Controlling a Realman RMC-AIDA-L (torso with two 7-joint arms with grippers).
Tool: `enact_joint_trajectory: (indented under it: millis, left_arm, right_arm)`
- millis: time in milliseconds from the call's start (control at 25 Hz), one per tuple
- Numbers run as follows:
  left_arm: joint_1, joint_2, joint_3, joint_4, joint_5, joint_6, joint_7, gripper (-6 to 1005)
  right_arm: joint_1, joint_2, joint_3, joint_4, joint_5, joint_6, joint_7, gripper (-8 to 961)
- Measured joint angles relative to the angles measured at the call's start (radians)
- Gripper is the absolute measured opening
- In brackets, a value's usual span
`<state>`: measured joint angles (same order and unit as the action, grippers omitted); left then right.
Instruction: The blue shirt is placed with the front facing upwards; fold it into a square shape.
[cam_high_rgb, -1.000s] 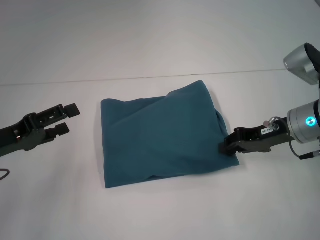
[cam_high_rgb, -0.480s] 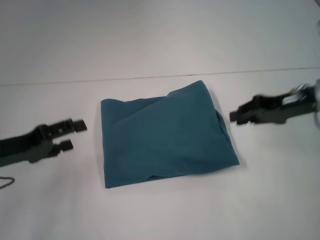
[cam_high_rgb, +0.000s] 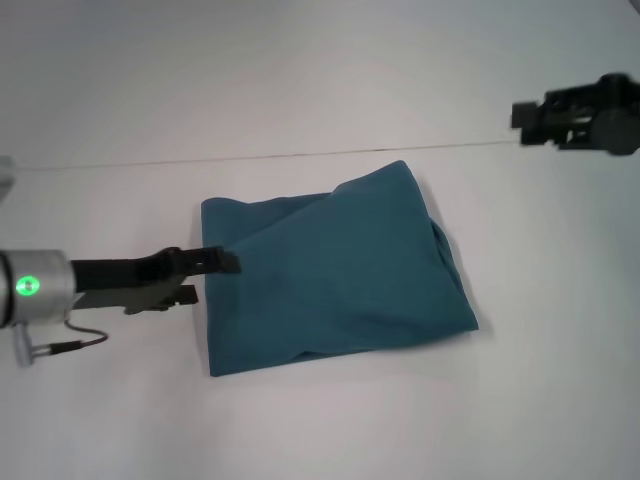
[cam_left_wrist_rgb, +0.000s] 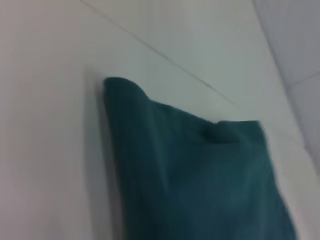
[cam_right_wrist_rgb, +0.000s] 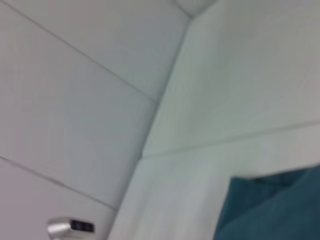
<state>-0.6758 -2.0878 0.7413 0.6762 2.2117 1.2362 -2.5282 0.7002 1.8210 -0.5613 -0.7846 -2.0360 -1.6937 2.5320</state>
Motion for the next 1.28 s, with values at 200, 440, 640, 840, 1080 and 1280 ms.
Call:
enact_joint_trajectory:
  millis: [200,440,640,840,1080,1280]
  left_arm:
    - [-0.041,0.000,0.054,-0.017,0.065,-0.094,-0.035,940]
    - [-0.049,0.002,0.057,-0.019,0.090,-0.110,-0.034,939]
    - [-0.059,0.003,0.077,-0.030,0.092,-0.134,-0.030,937]
    - [-0.095,0.003,0.139,-0.088,0.094,-0.205,-0.036,935]
    - [-0.143,0.003,0.179,-0.156,0.097,-0.264,-0.036,934]
    - [-0.175,-0.003,0.188,-0.182,0.100,-0.275,-0.042,933]
  right_arm:
    - [-0.013,-0.020,0.051,-0.001,0.004,-0.017,0.000,364]
    - [-0.019,-0.029,0.075,-0.004,0.005,-0.028,0.001,744]
    - [-0.020,-0.029,0.076,0.001,0.006,-0.028,0.006,756]
    - [-0.019,-0.029,0.077,0.001,0.006,-0.028,0.009,761]
    - [-0.019,-0.029,0.082,0.002,0.007,-0.028,0.007,760]
    - [-0.019,-0.029,0.095,0.003,0.008,-0.029,0.007,760]
